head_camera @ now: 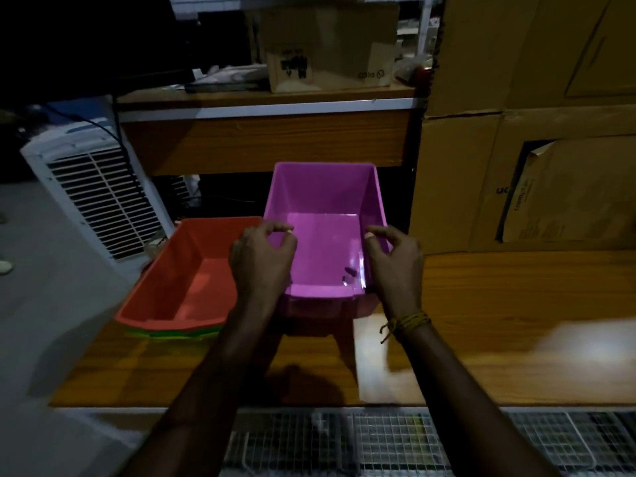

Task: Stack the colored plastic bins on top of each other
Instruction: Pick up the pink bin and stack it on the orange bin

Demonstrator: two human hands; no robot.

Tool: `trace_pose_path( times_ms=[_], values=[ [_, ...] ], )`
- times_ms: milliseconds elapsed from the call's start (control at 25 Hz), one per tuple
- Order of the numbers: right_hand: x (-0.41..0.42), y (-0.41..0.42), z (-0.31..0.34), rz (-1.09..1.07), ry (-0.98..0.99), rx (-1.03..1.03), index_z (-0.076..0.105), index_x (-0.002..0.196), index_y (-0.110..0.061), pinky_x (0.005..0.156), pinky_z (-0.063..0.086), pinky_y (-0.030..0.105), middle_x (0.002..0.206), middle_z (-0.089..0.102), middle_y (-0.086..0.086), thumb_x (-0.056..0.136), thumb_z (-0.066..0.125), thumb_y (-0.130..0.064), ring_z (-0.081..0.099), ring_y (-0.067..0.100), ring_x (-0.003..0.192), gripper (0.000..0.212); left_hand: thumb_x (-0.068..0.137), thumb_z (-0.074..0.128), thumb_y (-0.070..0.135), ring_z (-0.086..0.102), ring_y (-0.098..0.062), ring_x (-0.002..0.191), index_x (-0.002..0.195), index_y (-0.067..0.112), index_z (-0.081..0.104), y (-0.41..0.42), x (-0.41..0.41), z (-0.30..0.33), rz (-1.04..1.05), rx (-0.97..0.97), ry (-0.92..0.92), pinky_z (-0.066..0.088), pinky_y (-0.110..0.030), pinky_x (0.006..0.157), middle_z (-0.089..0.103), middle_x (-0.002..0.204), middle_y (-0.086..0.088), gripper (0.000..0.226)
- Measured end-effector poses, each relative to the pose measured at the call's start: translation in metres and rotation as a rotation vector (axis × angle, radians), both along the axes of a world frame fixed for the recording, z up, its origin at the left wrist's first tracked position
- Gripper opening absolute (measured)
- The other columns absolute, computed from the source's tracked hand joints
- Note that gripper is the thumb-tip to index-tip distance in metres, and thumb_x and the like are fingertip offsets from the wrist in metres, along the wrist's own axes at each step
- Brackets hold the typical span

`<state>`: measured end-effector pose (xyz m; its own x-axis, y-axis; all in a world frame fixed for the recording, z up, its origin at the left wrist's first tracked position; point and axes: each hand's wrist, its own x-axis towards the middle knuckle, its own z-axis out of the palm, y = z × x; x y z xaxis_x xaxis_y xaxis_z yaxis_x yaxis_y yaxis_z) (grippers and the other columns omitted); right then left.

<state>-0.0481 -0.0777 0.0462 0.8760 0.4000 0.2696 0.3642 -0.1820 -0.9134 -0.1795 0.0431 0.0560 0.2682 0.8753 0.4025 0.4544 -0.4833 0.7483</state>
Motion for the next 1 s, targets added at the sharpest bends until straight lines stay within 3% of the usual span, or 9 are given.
trace_pose_path(
  times_ms=[80,120,200,240,320,400,600,800,1000],
  values=[
    [-0.026,0.021,0.019,0.037,0.031,0.088,0.076,0.106,-0.017,0.069,0.058,0.020,0.111,0.071,0.010,0.090,0.062,-0.020,0.069,0.018,0.092,0.021,0.085,0.064,0.024,0.069,-0.019,0.091,0.098,0.023,0.074,0.021,-0.025,0.019,-0.005,0.027,-0.056,0.054,-0.033,0.081,0.074,0.103,-0.003,0.017],
    [-0.038,0.032,0.026,0.064,0.058,0.131,0.076,0.106,-0.017,0.067,0.062,0.028,0.112,0.070,0.010,0.091,0.062,-0.021,0.070,0.021,0.093,0.021,0.086,0.064,0.024,0.068,-0.002,0.078,0.098,0.022,0.074,0.031,-0.037,0.026,0.000,0.041,-0.088,0.054,-0.023,0.070,0.073,0.100,0.001,0.015],
    [-0.060,0.054,0.037,0.068,0.026,0.124,0.075,0.105,-0.019,0.086,0.059,0.047,0.114,0.069,0.009,0.090,0.062,-0.026,0.066,0.028,0.106,0.022,0.087,0.065,0.026,0.060,0.010,0.063,0.098,0.022,0.074,0.053,-0.061,0.040,0.025,0.083,-0.120,0.044,-0.010,0.056,0.071,0.096,0.004,0.015],
    [-0.070,0.065,0.041,0.070,-0.014,0.103,0.075,0.105,-0.021,0.095,0.053,0.048,0.114,0.070,0.009,0.089,0.062,-0.028,0.063,0.029,0.112,0.021,0.088,0.064,0.028,0.060,0.007,0.069,0.100,0.022,0.073,0.065,-0.073,0.046,0.033,0.097,-0.121,0.044,-0.015,0.062,0.072,0.099,0.002,0.016],
    [-0.094,0.088,0.048,0.102,-0.044,0.109,0.075,0.105,-0.022,0.103,0.047,0.046,0.114,0.069,0.011,0.089,0.062,-0.029,0.059,0.028,0.117,0.021,0.088,0.063,0.032,0.065,-0.014,0.091,0.101,0.022,0.073,0.089,-0.100,0.054,0.065,0.120,-0.104,0.043,-0.026,0.073,0.074,0.105,-0.003,0.019],
    [-0.117,0.108,0.050,0.140,-0.048,0.110,0.075,0.105,-0.022,0.105,0.046,0.045,0.116,0.067,0.010,0.090,0.062,-0.029,0.058,0.028,0.119,0.021,0.087,0.063,0.031,0.064,-0.022,0.096,0.101,0.023,0.074,0.110,-0.124,0.057,0.097,0.129,-0.099,0.040,-0.027,0.073,0.073,0.106,-0.004,0.019],
    [-0.162,0.149,0.044,0.195,-0.008,0.074,0.074,0.102,-0.024,0.102,0.049,0.044,0.121,0.065,0.009,0.088,0.062,-0.032,0.056,0.030,0.121,0.020,0.086,0.063,0.035,0.065,-0.024,0.097,0.099,0.023,0.074,0.145,-0.174,0.047,0.153,0.104,-0.072,0.045,-0.029,0.075,0.074,0.106,-0.002,0.020],
    [-0.181,0.171,0.021,0.213,0.049,0.004,0.074,0.104,-0.025,0.104,0.049,0.049,0.125,0.063,0.010,0.088,0.062,-0.030,0.053,0.031,0.125,0.021,0.086,0.064,0.037,0.060,-0.016,0.089,0.096,0.026,0.073,0.164,-0.195,0.018,0.180,0.026,-0.072,0.045,-0.028,0.072,0.073,0.105,-0.001,0.017],
    [-0.181,0.182,-0.001,0.200,0.035,-0.085,0.074,0.104,-0.025,0.111,0.037,0.038,0.121,0.065,0.013,0.088,0.062,-0.029,0.050,0.030,0.126,0.021,0.086,0.065,0.035,0.066,-0.024,0.096,0.094,0.026,0.073,0.179,-0.195,-0.011,0.172,-0.049,-0.036,0.046,-0.029,0.073,0.073,0.106,-0.001,0.015]
  ],
)
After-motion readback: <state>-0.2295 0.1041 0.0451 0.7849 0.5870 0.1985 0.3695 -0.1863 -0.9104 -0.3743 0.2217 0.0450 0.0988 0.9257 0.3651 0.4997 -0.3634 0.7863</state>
